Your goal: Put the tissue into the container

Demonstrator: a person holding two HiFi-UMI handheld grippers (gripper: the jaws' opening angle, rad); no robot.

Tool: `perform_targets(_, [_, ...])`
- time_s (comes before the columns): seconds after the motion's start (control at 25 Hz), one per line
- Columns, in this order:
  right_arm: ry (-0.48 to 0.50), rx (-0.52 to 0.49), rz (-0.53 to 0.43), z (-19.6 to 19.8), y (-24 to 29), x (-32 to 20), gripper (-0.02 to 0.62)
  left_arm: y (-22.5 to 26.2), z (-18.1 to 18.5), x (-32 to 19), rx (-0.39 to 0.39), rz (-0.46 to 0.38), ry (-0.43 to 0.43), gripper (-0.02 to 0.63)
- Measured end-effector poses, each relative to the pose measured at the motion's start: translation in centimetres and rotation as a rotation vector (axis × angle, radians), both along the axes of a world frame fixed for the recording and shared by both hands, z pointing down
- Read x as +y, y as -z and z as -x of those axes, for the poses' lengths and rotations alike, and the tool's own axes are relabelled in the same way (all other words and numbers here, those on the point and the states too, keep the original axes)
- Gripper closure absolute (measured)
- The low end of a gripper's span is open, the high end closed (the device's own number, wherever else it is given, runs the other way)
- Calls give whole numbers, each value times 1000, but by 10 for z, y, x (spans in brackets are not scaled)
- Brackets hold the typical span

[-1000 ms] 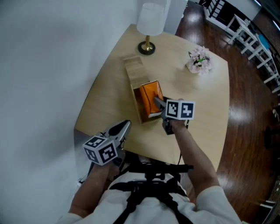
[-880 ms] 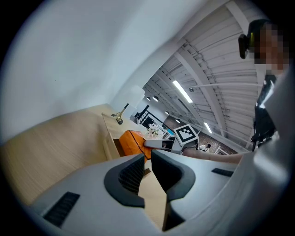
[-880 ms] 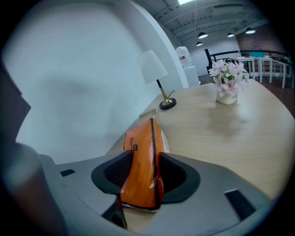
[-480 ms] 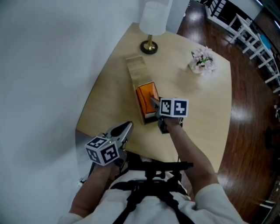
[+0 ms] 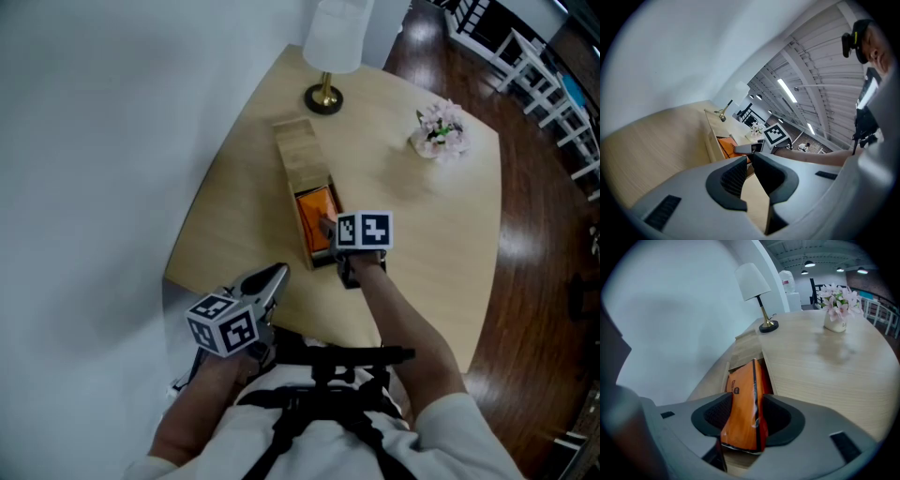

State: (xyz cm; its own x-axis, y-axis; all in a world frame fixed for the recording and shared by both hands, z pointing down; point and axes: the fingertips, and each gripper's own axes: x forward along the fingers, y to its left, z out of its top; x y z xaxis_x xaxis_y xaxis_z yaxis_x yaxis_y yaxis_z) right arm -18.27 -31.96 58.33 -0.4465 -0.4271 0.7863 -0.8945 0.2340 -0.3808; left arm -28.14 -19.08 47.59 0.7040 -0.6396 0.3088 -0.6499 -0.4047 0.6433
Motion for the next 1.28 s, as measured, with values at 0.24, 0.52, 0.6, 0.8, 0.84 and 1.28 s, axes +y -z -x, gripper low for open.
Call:
perform_targets(0.24, [18, 43, 30, 0, -2, 2, 363, 1, -2, -2, -4, -4, -2, 575])
perform_targets(0.52, [28, -4, 39, 0, 6, 1, 359, 2, -4, -1, -8, 0, -6, 574])
perform_targets(0.6, [34, -27, 45, 2, 7, 2, 359, 4, -6, -1, -10, -4, -11, 574])
perform_targets(0.8, [51, -56, 56, 3, 4, 7, 359, 9, -9, -2, -12, -15, -14, 575])
perform_targets(0.84, [51, -62, 54, 2, 4, 8, 358, 10, -9, -2, -12, -16, -12, 575])
perform_targets(1.28, [17, -108, -61, -21, 41, 8, 359, 23, -7, -7, 2, -54, 33, 575])
